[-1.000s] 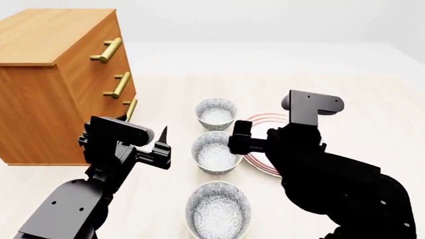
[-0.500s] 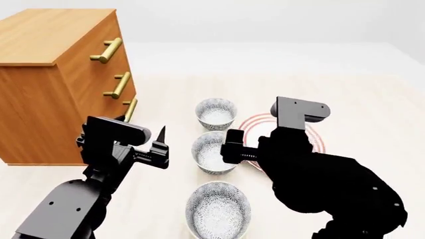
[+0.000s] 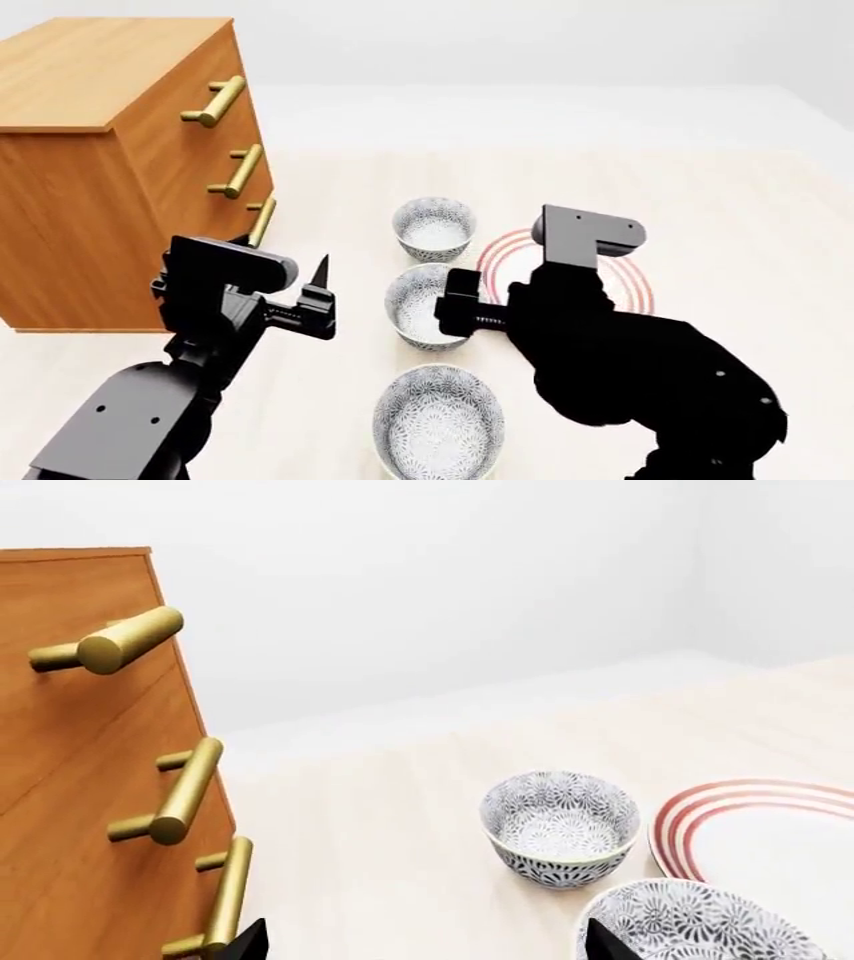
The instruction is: Stack the bowl in the middle on the bowl at the back.
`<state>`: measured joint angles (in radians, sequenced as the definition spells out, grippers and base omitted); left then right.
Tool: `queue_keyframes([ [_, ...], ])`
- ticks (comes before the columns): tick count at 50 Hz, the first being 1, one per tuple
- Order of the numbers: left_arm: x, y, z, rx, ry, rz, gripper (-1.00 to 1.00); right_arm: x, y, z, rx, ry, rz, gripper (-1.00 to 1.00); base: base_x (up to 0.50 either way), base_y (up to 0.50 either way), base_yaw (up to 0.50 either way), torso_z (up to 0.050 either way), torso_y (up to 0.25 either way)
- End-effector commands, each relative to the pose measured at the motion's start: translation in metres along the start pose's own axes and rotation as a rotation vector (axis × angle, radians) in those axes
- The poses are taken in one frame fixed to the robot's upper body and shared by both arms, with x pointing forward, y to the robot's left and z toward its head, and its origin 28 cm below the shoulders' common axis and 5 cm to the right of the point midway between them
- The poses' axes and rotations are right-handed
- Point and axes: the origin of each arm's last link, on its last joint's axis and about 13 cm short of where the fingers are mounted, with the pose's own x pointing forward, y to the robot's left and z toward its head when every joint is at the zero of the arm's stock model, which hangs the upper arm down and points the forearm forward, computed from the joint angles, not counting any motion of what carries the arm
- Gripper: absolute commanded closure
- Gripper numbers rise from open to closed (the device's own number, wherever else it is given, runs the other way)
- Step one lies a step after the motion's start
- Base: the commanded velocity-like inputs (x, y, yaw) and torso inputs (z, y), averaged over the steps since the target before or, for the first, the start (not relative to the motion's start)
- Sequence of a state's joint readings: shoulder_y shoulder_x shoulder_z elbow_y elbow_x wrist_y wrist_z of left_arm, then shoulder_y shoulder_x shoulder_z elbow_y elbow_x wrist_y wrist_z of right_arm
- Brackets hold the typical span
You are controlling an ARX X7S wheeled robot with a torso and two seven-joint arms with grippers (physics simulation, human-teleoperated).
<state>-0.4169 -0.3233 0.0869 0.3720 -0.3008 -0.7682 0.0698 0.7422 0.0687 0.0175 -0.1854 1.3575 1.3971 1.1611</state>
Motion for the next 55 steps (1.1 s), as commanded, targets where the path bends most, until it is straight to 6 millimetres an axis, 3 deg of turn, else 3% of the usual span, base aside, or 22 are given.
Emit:
queue_keyframes([
  [1,0.001,0.002,-0.001,-0.002,0.005,0.007,-1.0,0.007,0.001,0.0,0.01,0.005,0.0,-1.0,0.0,0.0,0.0,0.0,0.0],
  [25,0.001,0.005,-0.002,-0.001,0.006,0.023,-1.0,0.015,0.005,-0.004,0.021,0.044,0.025,-1.0,0.0,0.0,0.0,0.0,0.0],
  [55,0.005,0.011,-0.007,-0.005,0.023,0.045,-1.0,0.04,0.009,-0.001,0.063,0.059,0.011,-1.0,0.0,0.0,0.0,0.0,0.0],
])
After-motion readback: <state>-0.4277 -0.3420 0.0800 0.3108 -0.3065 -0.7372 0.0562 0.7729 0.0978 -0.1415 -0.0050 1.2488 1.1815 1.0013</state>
